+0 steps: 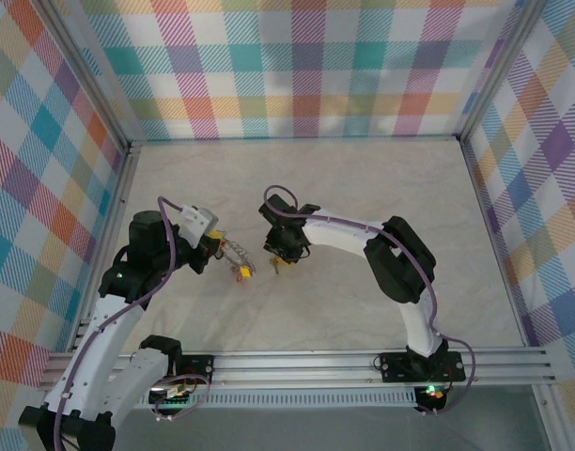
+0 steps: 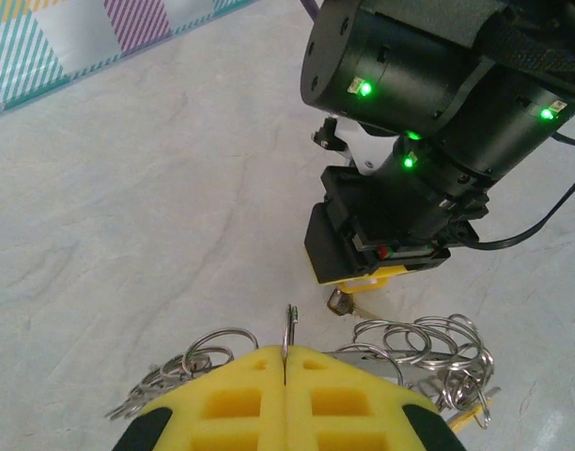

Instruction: Put the keys on the keyring

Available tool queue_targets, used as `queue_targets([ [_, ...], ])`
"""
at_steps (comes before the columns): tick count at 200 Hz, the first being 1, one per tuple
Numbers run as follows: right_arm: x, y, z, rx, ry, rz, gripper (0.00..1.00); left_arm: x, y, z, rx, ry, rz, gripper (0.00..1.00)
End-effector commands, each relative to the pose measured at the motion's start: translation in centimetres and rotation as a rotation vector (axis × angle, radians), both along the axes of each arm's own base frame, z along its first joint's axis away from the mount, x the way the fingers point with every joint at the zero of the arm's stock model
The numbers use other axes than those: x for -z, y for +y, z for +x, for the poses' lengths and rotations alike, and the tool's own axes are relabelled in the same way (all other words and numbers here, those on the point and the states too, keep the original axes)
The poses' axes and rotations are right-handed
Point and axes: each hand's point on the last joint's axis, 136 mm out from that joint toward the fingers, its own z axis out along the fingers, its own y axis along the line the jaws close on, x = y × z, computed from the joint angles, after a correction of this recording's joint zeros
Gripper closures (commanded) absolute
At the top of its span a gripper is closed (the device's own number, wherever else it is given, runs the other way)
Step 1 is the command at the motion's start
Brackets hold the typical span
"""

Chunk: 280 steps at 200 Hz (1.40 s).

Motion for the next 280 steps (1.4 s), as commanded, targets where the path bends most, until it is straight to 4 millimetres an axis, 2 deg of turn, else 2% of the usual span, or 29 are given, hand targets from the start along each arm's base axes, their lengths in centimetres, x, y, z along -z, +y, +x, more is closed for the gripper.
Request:
queue_targets([
  [1,1.0,-0.1,-0.4,0.011,0.02,-0.052,0.64,-1.0,-0.2,0.4,0.005,-0.037,-0.027,1.0],
  [19,1.7,-0.2,-0.9,0.01,0.039,-0.079,0.67,-0.9,-0.2,0.5,0.006,-0.035,-0.022,1.0],
  [29,1.8,-0.6,-1.4,0.023,0.052,-0.107,0.72,-0.9,-0.1,0.5,0.002,-0.033,-0.019,1.0],
  [50,1.7,-0.3,-2.1,0.006,0.045,-0.124,0.73,-0.7,-0.1,0.4,0.002,-0.031,-0.022,1.0],
  [87,2.0,0.0,-1.7,-0.004,0.034,-0.14,0.75,-0.9,-0.4,0.6,0.008,-0.025,-0.033,1.0],
  [101,2.0,0.0,-1.8,-0.008,0.03,-0.146,0.81,-0.9,-0.4,0.7,0.01,-0.023,-0.034,1.0],
  [133,1.5,-0.1,-1.5,-0.017,-0.002,-0.162,0.83,-1.0,-0.6,0.5,0.021,-0.017,-0.04,1.0],
  [173,1.1,0.2,-0.4,-0.061,-0.084,-0.171,0.93,-0.9,-0.6,0.5,0.023,-0.014,-0.041,1.0],
  [190,0.1,0.1,0.2,-0.09,-0.143,-0.176,0.95,-1.1,-1.0,0.2,0.051,-0.009,-0.056,1.0],
  [213,-2.5,0.5,0.7,-0.166,-0.277,-0.104,1.0,-1.1,-2.1,-0.6,0.132,-0.016,-0.07,1.0],
  [231,-4.9,-0.4,1.1,-0.259,-0.425,-0.127,1.0,-1.4,-2.9,-1.0,0.186,-0.034,-0.072,1.0],
  [248,-6.3,-1.2,1.3,-0.399,-0.583,-0.189,1.0,-1.9,-3.8,-1.1,0.235,-0.055,-0.084,1.0],
  [261,-6.6,-2.0,0.7,-0.484,-0.663,-0.203,1.0,-2.1,-4.6,-1.2,0.273,-0.056,-0.094,1.0],
  [280,-7.5,-2.2,-0.8,-0.62,-0.785,-0.149,1.0,-1.9,-6.4,-1.9,0.363,-0.025,-0.112,1.0],
])
